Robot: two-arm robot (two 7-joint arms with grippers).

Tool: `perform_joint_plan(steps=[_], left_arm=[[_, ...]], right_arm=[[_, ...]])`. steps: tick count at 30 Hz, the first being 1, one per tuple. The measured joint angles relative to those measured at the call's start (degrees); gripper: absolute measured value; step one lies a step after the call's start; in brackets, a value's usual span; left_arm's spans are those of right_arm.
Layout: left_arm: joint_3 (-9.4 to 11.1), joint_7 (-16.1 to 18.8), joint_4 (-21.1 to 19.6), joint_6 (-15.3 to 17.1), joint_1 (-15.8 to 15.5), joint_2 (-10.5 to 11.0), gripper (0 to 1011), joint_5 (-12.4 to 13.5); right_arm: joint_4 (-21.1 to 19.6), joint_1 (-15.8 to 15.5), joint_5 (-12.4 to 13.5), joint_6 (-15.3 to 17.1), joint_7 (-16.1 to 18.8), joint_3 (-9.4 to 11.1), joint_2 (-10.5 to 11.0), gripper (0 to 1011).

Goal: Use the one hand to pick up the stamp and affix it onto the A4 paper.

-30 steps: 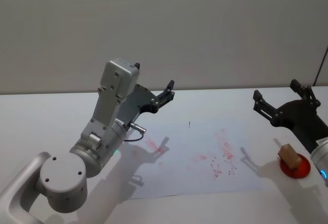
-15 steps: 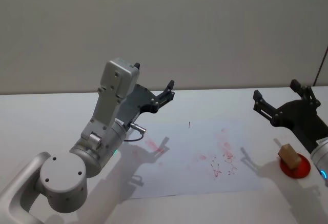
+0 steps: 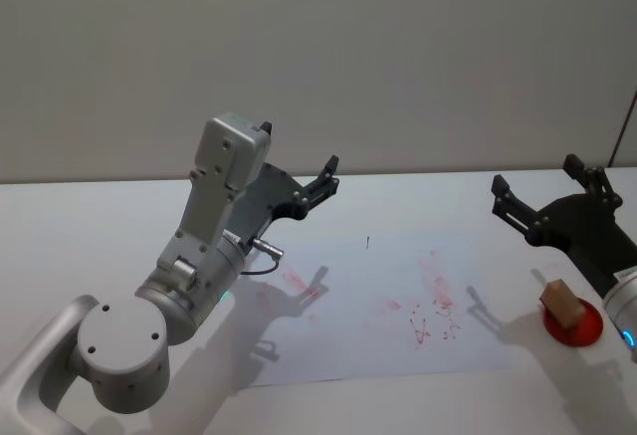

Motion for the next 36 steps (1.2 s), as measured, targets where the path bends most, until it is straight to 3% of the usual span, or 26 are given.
perform_joint_plan(steps=[21, 26, 36], left_arm=[[0.0, 0.0, 0.0, 0.0, 0.0, 0.0, 1001, 0.0], [0.0, 0.0, 0.0, 0.0, 0.0, 0.0, 1001, 0.0], [0.0, 0.0, 0.0, 0.0, 0.0, 0.0, 1001, 0.0]], right_arm=[[0.0, -0.2, 0.0, 0.0, 0.0, 0.1, 0.2, 1001], [-0.7, -1.1, 0.0, 0.4, -0.2, 0.5, 1.0, 1001], [-2.4, -5.1, 0.9, 2.9, -2.3, 2.6, 4.7, 1001]])
